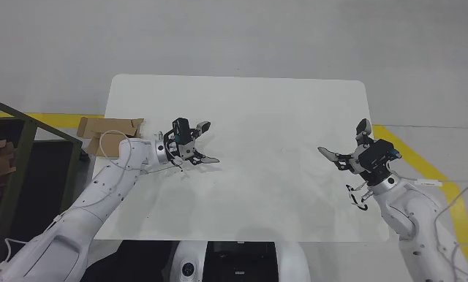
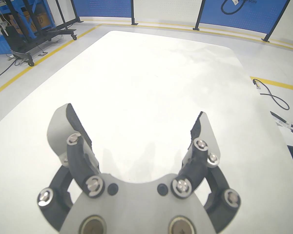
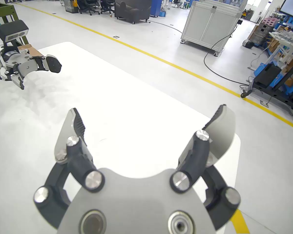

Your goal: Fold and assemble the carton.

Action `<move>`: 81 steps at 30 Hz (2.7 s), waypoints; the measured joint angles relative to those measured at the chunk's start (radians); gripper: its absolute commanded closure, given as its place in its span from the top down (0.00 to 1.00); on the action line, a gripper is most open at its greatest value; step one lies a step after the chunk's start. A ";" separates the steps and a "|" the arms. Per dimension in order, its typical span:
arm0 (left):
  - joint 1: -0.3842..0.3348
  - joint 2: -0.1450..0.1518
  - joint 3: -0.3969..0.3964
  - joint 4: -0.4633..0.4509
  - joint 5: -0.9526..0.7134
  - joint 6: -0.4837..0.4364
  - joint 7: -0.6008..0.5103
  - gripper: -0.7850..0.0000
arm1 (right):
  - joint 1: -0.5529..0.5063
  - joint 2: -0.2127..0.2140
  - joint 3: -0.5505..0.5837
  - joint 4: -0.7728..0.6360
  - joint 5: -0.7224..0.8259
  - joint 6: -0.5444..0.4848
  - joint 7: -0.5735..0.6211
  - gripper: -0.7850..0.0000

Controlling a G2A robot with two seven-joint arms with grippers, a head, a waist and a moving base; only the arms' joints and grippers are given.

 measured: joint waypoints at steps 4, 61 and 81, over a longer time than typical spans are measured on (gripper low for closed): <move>0.000 0.000 0.000 0.000 0.000 0.000 0.000 1.00 | 0.000 0.000 0.000 0.000 0.000 0.000 0.000 1.00; 0.394 0.214 -0.521 -0.040 -0.912 -0.146 -0.328 1.00 | 0.000 0.000 0.000 0.000 0.000 0.000 0.000 1.00; 0.409 0.217 -0.540 -0.040 -0.934 -0.145 -0.335 1.00 | 0.000 0.000 0.000 0.000 0.000 0.000 0.000 1.00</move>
